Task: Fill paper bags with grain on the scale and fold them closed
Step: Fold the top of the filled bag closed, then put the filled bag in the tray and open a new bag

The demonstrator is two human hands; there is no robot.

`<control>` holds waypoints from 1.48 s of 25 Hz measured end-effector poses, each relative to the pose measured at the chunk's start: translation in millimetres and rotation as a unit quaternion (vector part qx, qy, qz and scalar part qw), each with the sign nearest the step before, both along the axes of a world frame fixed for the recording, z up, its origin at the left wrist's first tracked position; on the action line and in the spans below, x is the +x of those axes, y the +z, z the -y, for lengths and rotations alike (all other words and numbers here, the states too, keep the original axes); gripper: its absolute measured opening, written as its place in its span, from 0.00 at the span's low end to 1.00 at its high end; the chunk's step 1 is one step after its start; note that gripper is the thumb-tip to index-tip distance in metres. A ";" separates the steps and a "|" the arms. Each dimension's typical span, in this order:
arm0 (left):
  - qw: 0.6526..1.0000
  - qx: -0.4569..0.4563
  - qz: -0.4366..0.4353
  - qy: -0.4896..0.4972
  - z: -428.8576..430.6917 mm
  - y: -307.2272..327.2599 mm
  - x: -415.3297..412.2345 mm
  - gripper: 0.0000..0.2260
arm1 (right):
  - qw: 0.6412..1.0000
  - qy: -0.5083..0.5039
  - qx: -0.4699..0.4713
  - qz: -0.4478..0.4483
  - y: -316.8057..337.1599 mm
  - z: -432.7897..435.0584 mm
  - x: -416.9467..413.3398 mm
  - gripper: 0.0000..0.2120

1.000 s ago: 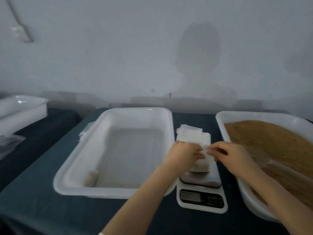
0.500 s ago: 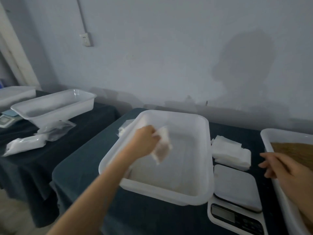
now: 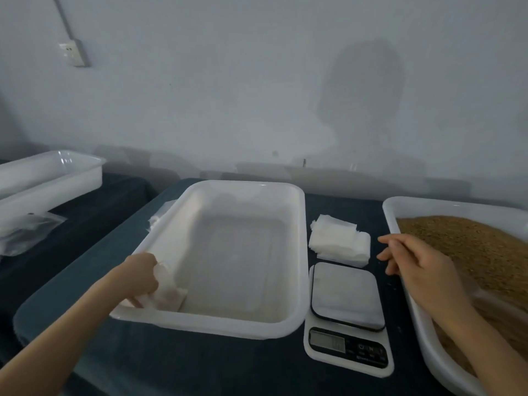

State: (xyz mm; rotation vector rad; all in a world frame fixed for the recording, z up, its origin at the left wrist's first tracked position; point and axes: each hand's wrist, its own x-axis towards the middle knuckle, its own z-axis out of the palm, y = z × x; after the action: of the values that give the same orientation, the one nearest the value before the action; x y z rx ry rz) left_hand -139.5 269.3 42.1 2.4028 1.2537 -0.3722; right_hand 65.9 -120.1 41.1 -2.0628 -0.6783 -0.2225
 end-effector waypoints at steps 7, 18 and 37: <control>0.902 0.386 -0.113 -0.156 70.3 24.1 37.8 0.13 | 1.000 -0.019 0.021 -0.004 -0.7 -1.1 0.4 0.08; 0.836 0.288 -0.019 -0.467 200.2 -13.6 287.9 0.18 | 0.978 -0.129 0.145 -0.075 5.7 12.5 15.6 0.09; 0.746 -0.479 0.431 -0.168 192.4 25.3 168.6 0.08 | 0.985 -0.031 0.071 -0.156 3.5 0.4 15.8 0.11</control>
State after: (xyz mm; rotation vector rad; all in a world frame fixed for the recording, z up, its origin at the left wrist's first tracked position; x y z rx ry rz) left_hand 29.0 76.9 67.4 1.4917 0.0866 0.0491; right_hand 81.7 -120.5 44.7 -1.9273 -0.3948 0.0179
